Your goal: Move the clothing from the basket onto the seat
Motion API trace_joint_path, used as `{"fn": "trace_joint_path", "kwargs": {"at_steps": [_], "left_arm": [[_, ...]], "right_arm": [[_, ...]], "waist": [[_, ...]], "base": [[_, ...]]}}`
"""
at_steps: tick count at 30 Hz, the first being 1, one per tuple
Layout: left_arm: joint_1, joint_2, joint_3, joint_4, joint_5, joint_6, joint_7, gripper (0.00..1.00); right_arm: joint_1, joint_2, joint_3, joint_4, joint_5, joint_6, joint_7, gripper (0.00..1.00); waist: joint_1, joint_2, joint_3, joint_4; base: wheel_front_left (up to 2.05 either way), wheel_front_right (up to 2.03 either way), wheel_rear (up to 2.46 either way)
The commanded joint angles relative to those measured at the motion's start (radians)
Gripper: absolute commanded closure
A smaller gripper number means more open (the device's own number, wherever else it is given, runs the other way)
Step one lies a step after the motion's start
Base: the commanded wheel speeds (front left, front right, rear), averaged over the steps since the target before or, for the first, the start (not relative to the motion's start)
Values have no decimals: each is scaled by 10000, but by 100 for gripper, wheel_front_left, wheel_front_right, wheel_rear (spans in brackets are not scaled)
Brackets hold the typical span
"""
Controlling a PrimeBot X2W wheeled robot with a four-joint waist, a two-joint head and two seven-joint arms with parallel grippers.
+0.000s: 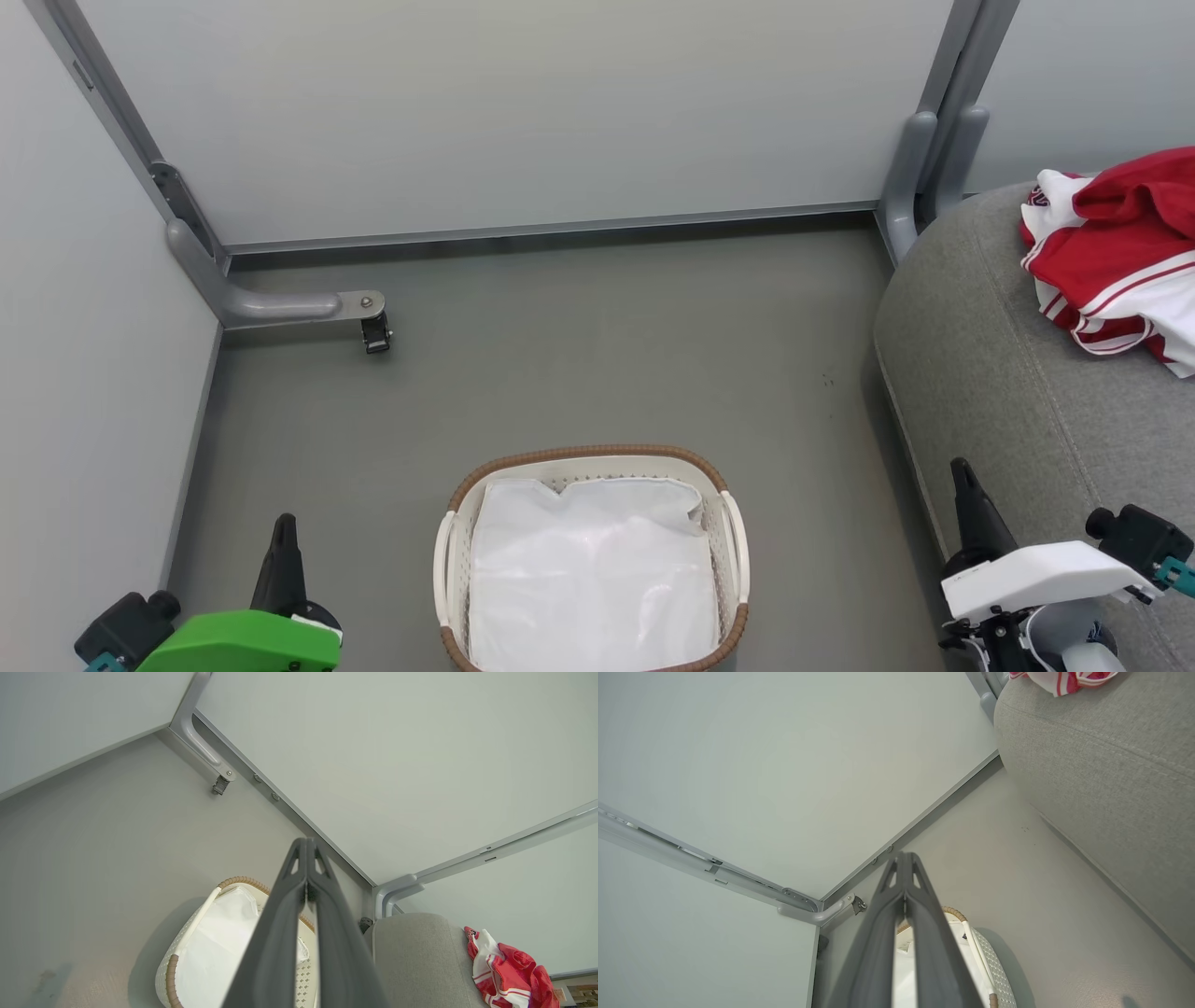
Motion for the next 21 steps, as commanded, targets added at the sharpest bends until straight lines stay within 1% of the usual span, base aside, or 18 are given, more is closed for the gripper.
{"fn": "trace_joint_path", "kwargs": {"at_steps": [1, 21], "left_arm": [[-314, 23, 72, -154, -274, -70, 66, 100], [-599, -8, 431, -222, -2276, -180, 685, 100]], "right_arm": [[-190, -64, -64, -147, 331, -2, 89, 100], [-330, -84, -321, -209, 2588, -4, 702, 100]], "waist": [[0, 0, -2, -3], [0, 0, -32, -56]], "base": [[0, 0, 0], [0, 0, 0]]}}
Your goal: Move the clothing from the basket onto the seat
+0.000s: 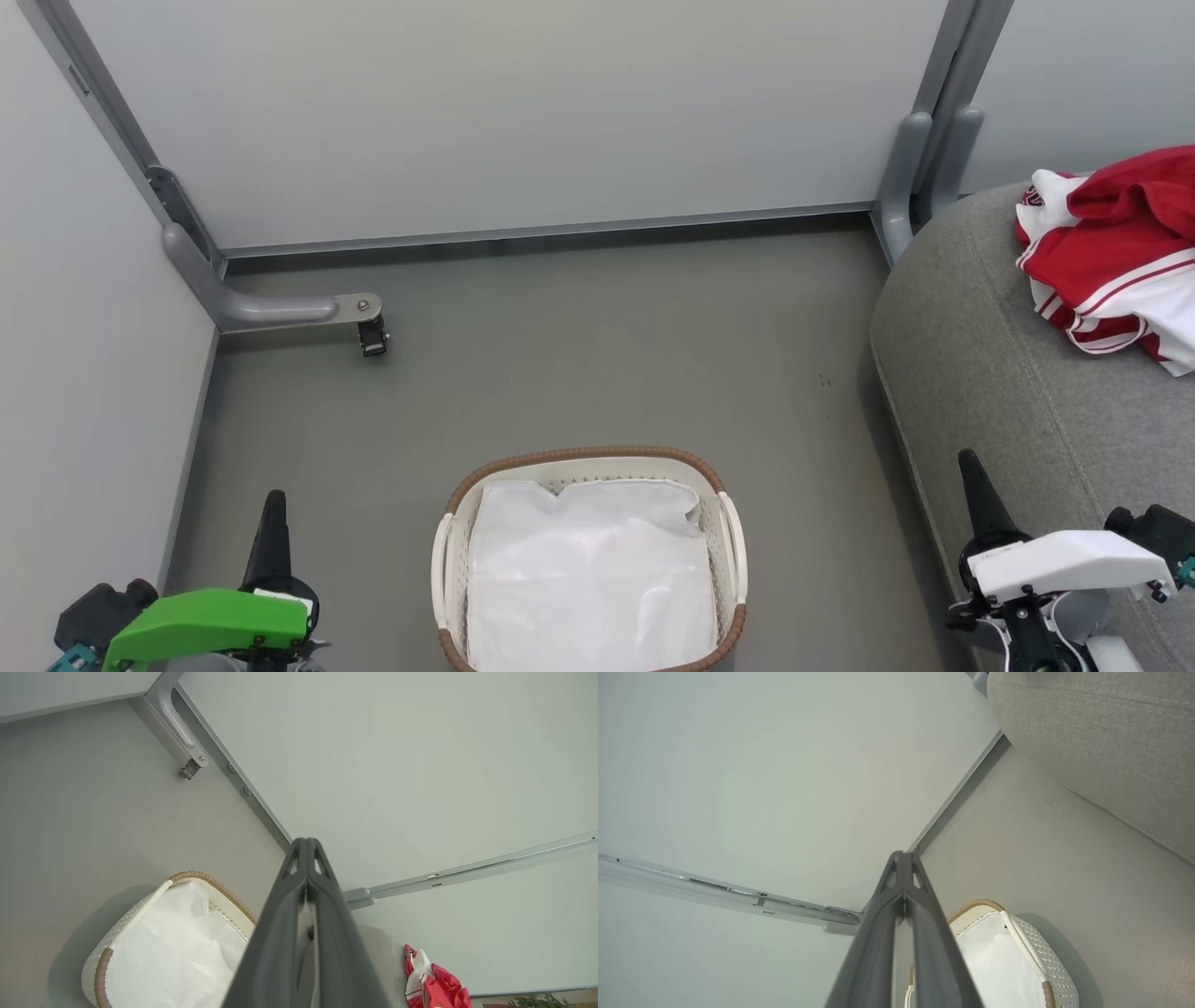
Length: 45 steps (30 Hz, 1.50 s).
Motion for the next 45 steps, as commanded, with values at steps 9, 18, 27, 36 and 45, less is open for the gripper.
{"fn": "trace_joint_path", "kwargs": {"at_steps": [9, 18, 27, 36, 45], "left_arm": [[-376, 8, 205, -127, -963, -90, 281, 100], [-465, -3, 325, -157, -1680, -133, 510, 100], [-582, -15, 454, -183, -2346, -171, 716, 100], [-658, -26, 559, -209, -2994, -219, 915, 100], [-733, -39, 659, -228, -3568, -232, 1094, 100]], "right_arm": [[-232, -79, -151, -148, 1063, -5, 300, 100], [-294, -84, -249, -167, 1893, -6, 517, 100], [-331, -86, -334, -186, 2639, -5, 732, 100], [-349, -89, -421, -198, 3360, -6, 931, 100], [-400, -90, -504, -213, 4003, -7, 1111, 100]], "waist": [[0, 0, -14, -24], [0, 0, -28, -48], [0, 0, -41, -72], [0, 0, -55, -97], [0, 0, -69, -120]], "base": [[0, 0, 0], [0, 0, 0], [0, 0, 0], [0, 0, 0], [0, 0, 0]]}}
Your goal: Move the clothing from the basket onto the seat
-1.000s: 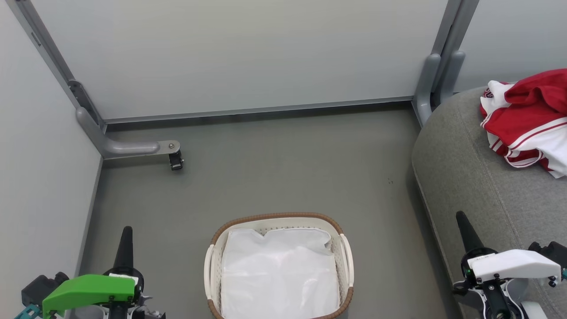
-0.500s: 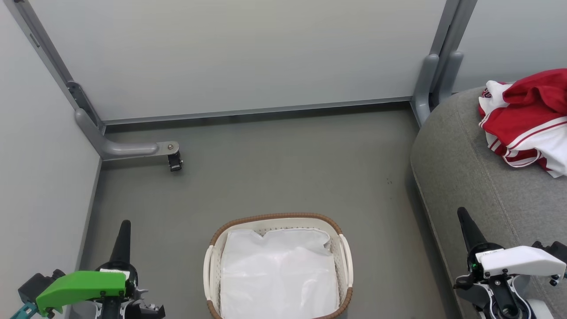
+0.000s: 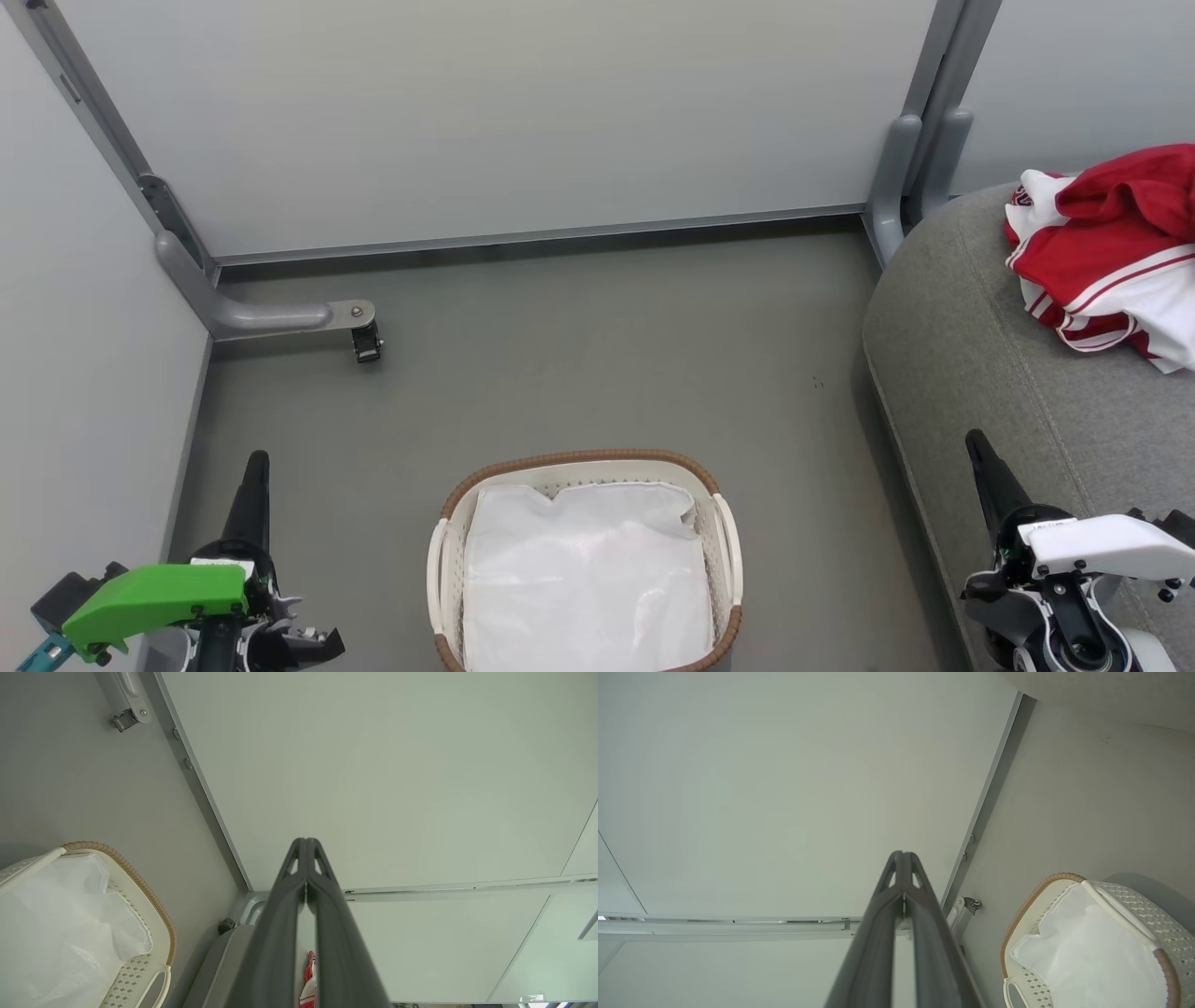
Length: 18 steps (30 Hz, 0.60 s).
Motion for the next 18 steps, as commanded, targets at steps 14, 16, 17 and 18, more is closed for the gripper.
{"fn": "trace_joint_path", "kwargs": {"at_steps": [14, 16, 17, 18], "left_arm": [[-313, -16, 198, -101, -963, -100, 289, 100], [-334, -18, 221, -105, -1084, -97, 345, 100], [-341, -18, 227, -105, -1146, -101, 354, 100], [-347, -20, 236, -108, -1205, -105, 356, 100]], "right_arm": [[-183, -70, -159, -86, 1070, -6, 316, 100], [-186, -69, -173, -91, 1210, -6, 338, 100], [-185, -70, -180, -92, 1264, -6, 361, 100], [-186, -70, -189, -93, 1323, -7, 384, 100]], "waist": [[0, 0, -22, -38], [0, 0, -26, -44], [0, 0, -27, -46], [0, 0, -29, -49]], "base": [[0, 0, 0], [0, 0, 0], [0, 0, 0], [0, 0, 0]]}}
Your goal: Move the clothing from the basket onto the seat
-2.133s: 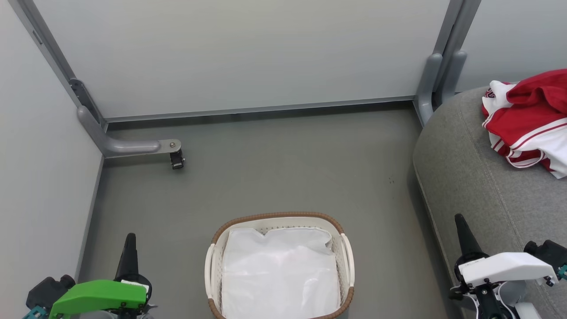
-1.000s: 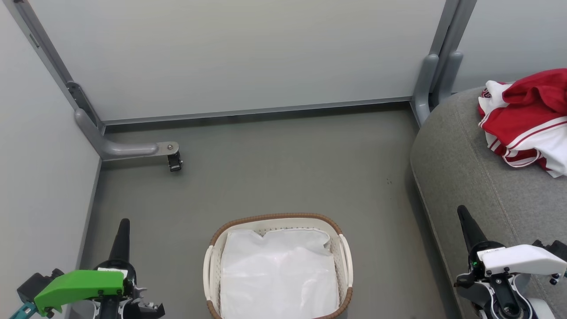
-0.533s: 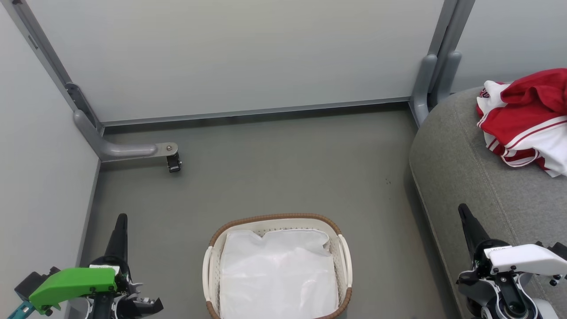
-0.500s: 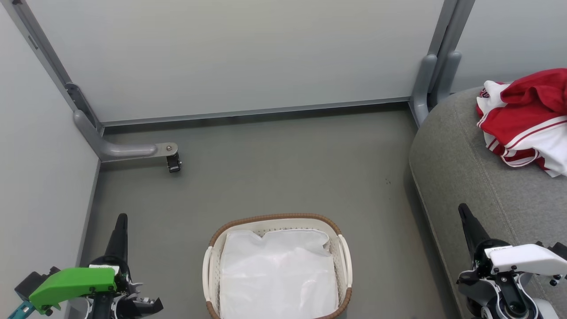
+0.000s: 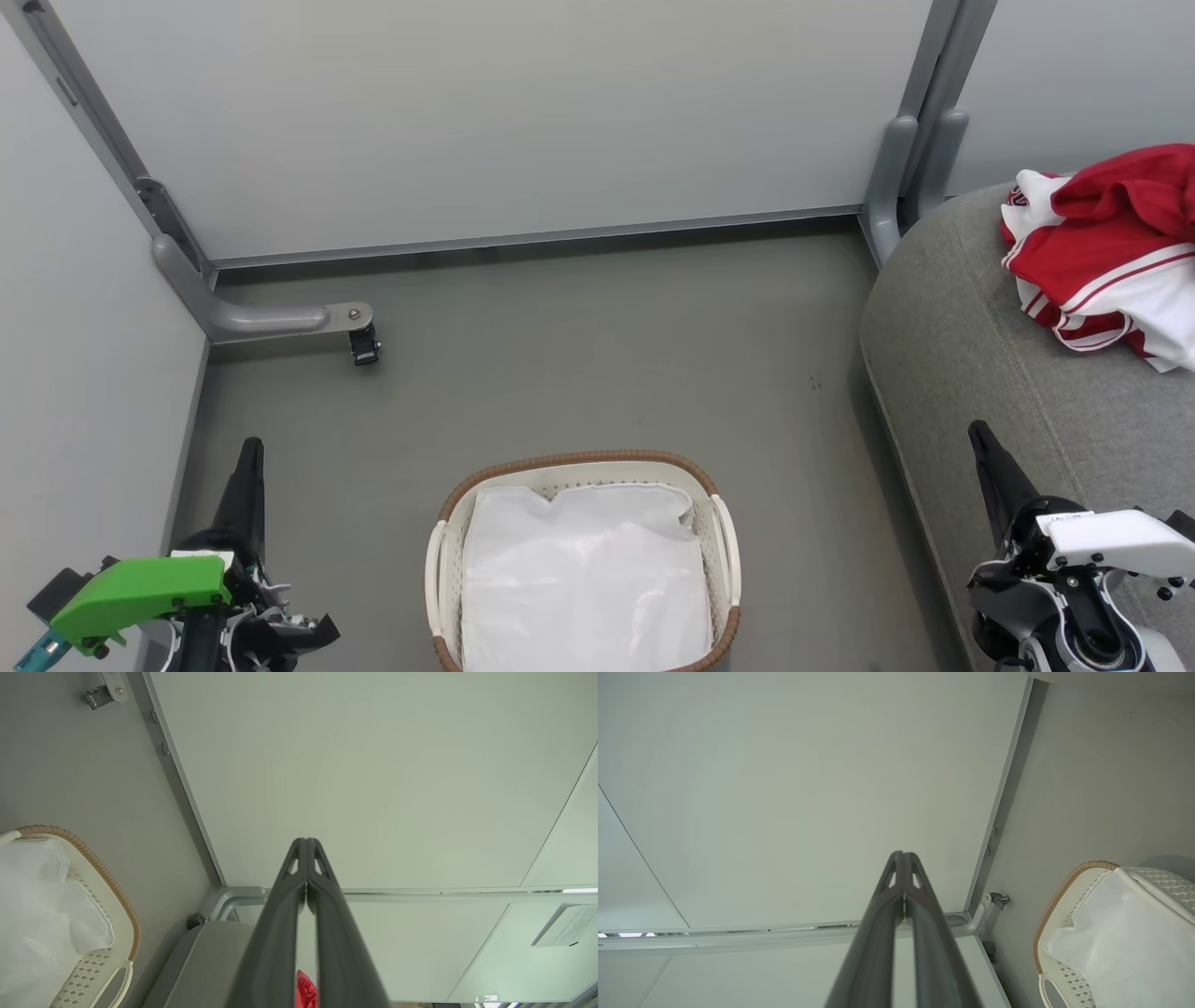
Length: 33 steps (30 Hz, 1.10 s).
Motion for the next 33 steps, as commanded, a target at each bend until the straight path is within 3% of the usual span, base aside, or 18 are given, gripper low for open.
{"fn": "trace_joint_path", "kwargs": {"at_steps": [1, 33], "left_arm": [[-193, -9, 61, -46, -209, -65, 39, 100], [-165, -7, 56, -42, -212, -69, 60, 100]], "right_arm": [[-93, -65, -43, -51, 178, -7, 71, 100], [-93, -50, -58, -49, 187, -7, 85, 100]], "waist": [[0, 0, -2, -4], [0, 0, -4, -7]], "base": [[0, 0, 0], [0, 0, 0]]}}
